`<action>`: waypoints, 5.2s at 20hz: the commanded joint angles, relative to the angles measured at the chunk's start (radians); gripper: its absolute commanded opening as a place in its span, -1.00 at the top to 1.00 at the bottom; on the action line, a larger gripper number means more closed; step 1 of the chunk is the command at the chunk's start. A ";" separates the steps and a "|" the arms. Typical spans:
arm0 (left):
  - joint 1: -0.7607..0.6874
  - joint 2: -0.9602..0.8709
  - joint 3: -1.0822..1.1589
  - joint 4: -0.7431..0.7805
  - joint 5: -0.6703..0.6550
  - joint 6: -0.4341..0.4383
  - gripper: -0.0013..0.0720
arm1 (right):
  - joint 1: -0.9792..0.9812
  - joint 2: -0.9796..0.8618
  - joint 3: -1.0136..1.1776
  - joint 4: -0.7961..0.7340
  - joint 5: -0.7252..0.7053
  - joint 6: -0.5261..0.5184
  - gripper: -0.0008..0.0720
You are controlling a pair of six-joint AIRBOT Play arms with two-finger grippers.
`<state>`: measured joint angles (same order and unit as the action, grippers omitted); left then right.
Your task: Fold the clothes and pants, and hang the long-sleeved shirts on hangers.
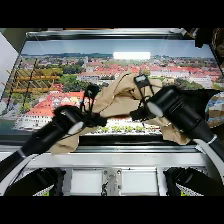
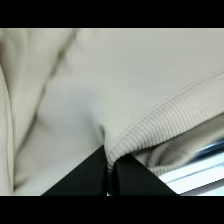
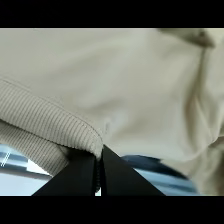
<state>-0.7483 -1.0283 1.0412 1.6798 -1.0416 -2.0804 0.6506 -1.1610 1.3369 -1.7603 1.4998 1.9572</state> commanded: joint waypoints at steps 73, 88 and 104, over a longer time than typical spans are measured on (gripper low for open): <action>0.284 0.179 0.132 -0.491 -0.200 0.357 -0.95 | 0.000 0.194 -0.164 0.101 0.150 0.052 0.92; 1.093 -0.114 0.133 -0.103 -0.052 0.567 -0.95 | 0.000 0.193 -0.164 0.101 0.150 0.052 0.92; 1.162 -0.818 0.535 0.136 0.125 0.618 -0.92 | 0.000 0.187 -0.164 0.101 0.150 0.052 0.92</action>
<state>0.4015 -1.7428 1.4937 1.7996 -0.9184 -1.4639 0.6498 -0.9733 1.1728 -1.6596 1.6493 2.0094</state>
